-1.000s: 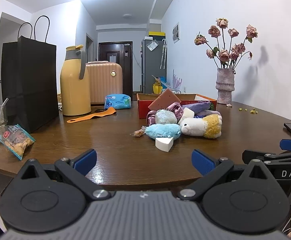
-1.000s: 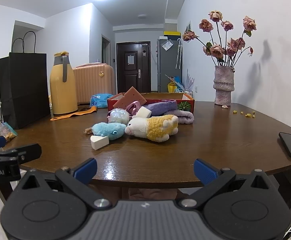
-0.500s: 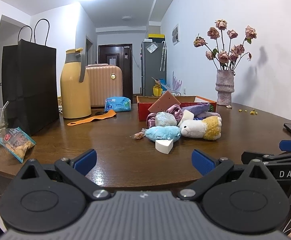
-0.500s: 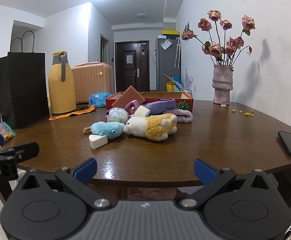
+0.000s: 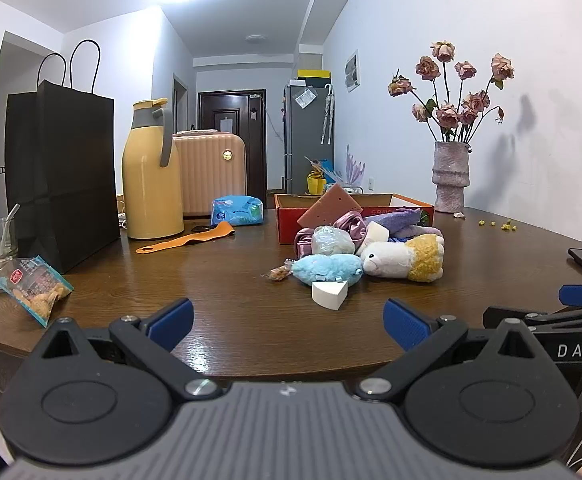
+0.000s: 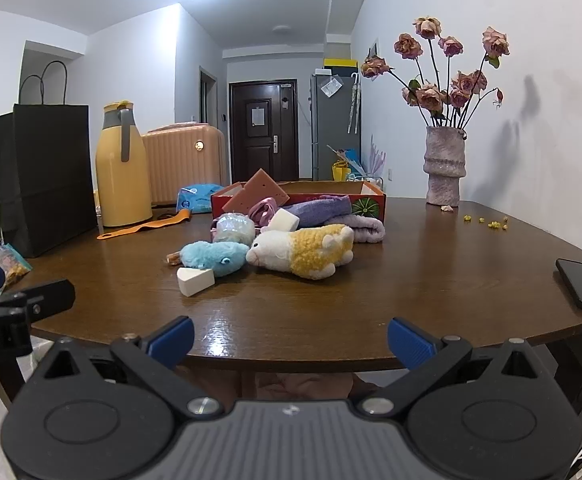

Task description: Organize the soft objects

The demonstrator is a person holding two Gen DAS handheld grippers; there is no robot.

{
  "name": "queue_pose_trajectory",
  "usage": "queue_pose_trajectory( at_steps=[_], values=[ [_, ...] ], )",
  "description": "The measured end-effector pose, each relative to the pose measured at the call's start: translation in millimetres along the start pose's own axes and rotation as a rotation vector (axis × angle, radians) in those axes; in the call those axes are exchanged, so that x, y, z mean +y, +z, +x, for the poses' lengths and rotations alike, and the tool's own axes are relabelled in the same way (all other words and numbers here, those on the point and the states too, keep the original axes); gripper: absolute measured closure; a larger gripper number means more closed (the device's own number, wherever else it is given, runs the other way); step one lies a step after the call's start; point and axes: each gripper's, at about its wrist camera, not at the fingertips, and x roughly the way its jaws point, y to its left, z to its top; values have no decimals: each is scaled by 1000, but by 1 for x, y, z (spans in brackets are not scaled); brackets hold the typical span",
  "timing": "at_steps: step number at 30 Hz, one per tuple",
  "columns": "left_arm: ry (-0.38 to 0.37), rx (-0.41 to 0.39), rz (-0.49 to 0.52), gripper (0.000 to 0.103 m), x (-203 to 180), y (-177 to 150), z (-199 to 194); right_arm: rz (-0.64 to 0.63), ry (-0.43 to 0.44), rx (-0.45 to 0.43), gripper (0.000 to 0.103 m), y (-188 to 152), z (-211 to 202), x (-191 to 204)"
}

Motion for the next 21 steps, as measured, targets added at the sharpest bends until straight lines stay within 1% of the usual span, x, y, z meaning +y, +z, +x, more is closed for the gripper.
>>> queue_pose_trajectory(
  at_steps=[21],
  values=[
    [-2,0,3,0,-1,0,-1,2,0,5,0,0,0,0]
  ],
)
